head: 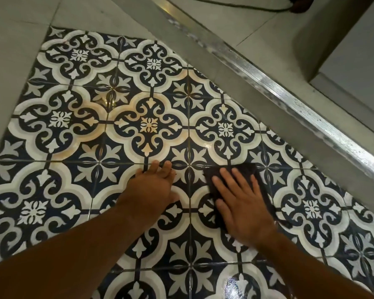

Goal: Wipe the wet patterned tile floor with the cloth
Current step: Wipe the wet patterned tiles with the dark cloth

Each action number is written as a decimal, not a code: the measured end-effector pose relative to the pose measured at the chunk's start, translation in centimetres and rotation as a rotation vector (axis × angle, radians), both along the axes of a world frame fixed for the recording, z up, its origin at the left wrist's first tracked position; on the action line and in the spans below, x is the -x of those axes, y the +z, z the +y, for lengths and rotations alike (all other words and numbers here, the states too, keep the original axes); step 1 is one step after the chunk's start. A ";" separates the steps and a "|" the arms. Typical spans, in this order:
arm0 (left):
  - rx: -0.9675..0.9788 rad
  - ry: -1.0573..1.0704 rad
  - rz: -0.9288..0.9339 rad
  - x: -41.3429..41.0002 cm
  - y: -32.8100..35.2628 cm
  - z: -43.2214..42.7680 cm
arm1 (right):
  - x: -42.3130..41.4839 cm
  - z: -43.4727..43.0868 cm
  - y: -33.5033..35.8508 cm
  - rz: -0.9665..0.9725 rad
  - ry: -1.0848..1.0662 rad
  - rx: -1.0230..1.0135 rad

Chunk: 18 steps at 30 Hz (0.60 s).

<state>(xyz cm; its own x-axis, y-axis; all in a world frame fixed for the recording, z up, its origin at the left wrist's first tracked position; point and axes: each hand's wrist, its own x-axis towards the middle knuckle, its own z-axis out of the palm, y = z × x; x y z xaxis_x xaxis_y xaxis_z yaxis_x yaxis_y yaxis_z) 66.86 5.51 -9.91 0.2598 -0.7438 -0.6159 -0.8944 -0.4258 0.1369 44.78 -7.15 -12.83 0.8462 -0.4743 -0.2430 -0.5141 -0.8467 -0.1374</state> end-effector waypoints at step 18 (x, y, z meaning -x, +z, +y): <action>0.571 0.495 0.014 -4.5 4.7 6.8 | -14.2 12.1 3.4 -0.443 -0.653 -0.827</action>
